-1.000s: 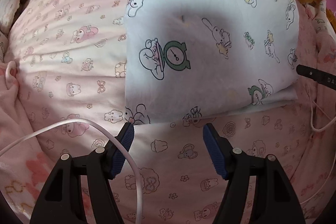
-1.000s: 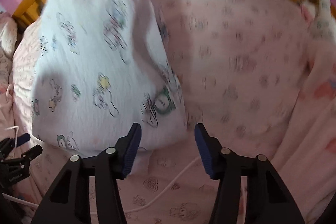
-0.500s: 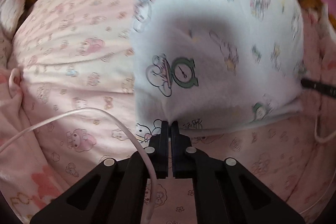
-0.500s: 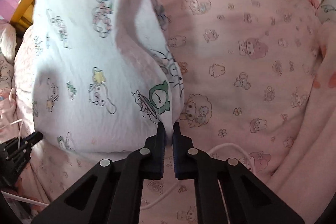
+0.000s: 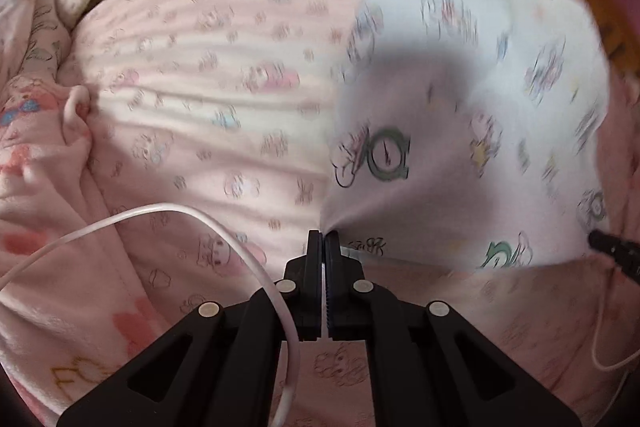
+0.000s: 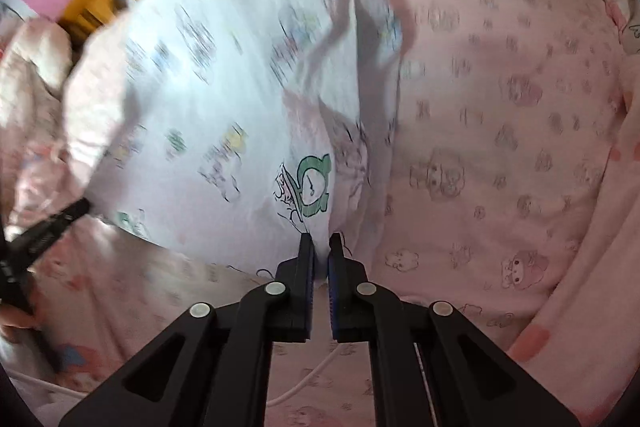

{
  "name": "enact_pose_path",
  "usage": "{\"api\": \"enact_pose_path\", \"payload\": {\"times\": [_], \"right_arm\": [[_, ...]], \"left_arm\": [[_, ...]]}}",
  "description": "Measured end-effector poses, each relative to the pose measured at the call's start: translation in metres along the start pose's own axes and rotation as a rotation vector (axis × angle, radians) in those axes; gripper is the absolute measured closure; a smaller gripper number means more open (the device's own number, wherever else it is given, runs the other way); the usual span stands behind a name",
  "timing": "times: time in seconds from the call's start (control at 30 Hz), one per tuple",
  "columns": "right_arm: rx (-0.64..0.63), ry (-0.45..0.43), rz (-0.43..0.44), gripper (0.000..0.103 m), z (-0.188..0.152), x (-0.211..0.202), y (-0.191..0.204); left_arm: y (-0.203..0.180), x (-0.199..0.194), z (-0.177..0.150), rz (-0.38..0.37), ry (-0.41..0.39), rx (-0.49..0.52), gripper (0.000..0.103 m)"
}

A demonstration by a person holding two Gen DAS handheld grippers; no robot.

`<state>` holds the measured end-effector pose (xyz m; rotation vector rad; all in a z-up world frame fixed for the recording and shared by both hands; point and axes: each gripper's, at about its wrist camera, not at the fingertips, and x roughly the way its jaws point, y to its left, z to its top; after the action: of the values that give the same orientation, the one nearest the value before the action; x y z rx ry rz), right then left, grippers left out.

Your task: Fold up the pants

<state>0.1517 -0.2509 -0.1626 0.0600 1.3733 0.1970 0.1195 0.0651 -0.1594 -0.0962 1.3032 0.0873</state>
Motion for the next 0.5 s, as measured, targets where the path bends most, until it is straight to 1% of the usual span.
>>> {"api": "enact_pose_path", "payload": {"times": [0.07, 0.1, 0.13, 0.17, 0.2, 0.23, 0.27, 0.33, 0.4, 0.5], "right_arm": [[0.012, 0.036, 0.000, 0.095, -0.002, 0.005, -0.002], [0.021, 0.038, 0.005, 0.093, -0.002, 0.003, -0.004], [0.032, 0.027, 0.009, 0.086, 0.000, -0.002, -0.007], [0.046, 0.001, -0.005, 0.074, 0.002, -0.011, -0.012], [0.056, -0.022, -0.018, 0.067, 0.004, -0.018, -0.017], [0.068, -0.058, -0.033, 0.049, 0.007, -0.028, -0.022], [0.084, -0.103, -0.044, 0.040, 0.011, -0.040, -0.027], [0.100, -0.179, -0.050, 0.040, 0.022, -0.062, -0.036], [0.093, -0.227, -0.049, 0.040, 0.037, -0.073, -0.039], [0.073, -0.294, -0.055, 0.040, 0.065, -0.092, -0.028]], "left_arm": [[-0.005, 0.003, 0.000, 0.023, 0.025, 0.016, 0.097], [-0.004, 0.000, 0.002, 0.032, 0.022, 0.011, 0.091], [-0.003, -0.004, 0.004, 0.042, 0.010, -0.002, 0.075], [-0.001, -0.011, 0.006, 0.040, -0.020, -0.019, 0.066], [0.002, -0.020, 0.009, 0.026, -0.061, -0.033, 0.054], [0.004, -0.028, 0.012, 0.015, -0.092, -0.042, 0.052], [0.006, -0.036, 0.016, 0.007, -0.120, -0.051, 0.052], [0.010, -0.049, 0.029, -0.018, -0.154, -0.056, 0.048], [0.012, -0.058, 0.047, -0.041, -0.185, -0.054, 0.048], [0.015, -0.066, 0.089, -0.085, -0.252, -0.038, 0.048]]}}
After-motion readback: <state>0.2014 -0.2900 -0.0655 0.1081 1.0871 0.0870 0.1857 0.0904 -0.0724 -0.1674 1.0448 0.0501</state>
